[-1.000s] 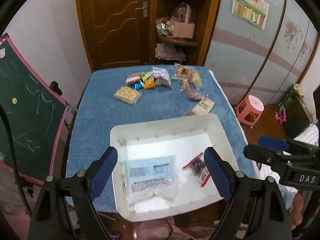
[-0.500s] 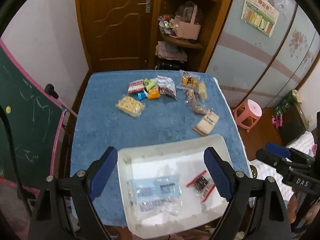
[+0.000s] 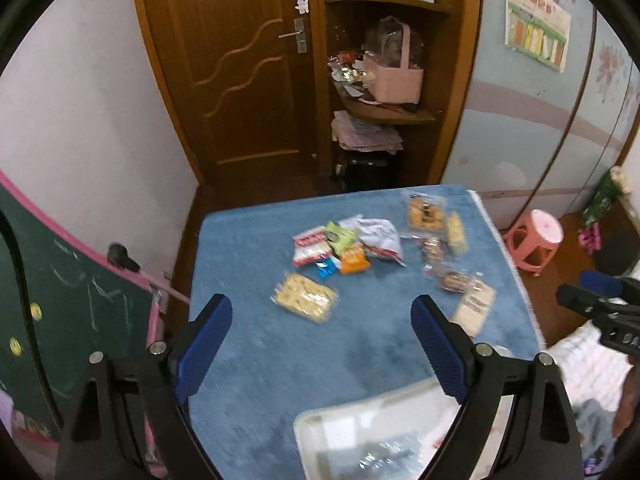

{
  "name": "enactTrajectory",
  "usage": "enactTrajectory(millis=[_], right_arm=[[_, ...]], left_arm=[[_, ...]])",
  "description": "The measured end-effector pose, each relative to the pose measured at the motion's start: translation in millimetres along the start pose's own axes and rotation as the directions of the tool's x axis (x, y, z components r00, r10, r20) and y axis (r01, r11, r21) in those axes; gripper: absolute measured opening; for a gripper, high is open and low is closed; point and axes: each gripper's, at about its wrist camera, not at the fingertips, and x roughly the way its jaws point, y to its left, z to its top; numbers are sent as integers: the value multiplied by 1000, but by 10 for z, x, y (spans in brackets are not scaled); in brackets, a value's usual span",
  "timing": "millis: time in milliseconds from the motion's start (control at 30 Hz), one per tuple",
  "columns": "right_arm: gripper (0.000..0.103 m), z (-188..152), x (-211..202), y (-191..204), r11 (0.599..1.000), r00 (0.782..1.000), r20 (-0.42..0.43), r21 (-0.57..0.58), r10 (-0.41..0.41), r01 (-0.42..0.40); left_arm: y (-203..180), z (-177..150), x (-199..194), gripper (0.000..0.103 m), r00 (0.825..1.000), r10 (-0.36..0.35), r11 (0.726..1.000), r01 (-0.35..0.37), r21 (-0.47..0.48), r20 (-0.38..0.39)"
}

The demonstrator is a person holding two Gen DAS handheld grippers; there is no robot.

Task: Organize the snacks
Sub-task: 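Move left gripper to the clear puffed-snack box while right gripper reaches the beige cracker bag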

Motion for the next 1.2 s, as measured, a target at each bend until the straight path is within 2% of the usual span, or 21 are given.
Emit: enactTrajectory(millis=[167,467,633,833,967,1133,1200], right_arm=[[69,153,388,-138,997,998,-64,68,-18,23],[69,224,1226,-468,981,976,-213,175,-41,79],[69,186,1678,-658,966,953,-302,241,-15,92],[69,80,2113,-860,947,918,-396,296,1,127],[69,-13,2308,-989,924,896,-443,349,18,154],[69,-67,2541,-1066,894,871,-488,415,61,169],[74,-80,2591,-1078,883,863,-502,427,54,194]], left_arm=[[69,194,546,90,998,-6,1000,6,5,-60],[71,219,1464,90,988,7,1000,-7,2,-156],[174,175,2043,90,964,-28,997,6,-82,-264],[417,10,2666,90,921,-72,973,-20,-231,-383],[583,-115,2938,90,904,-91,944,-56,-326,-418],[666,-235,3147,90,888,-101,919,-90,-385,-448],[673,-273,3214,90,882,-108,908,-100,-406,-459]])
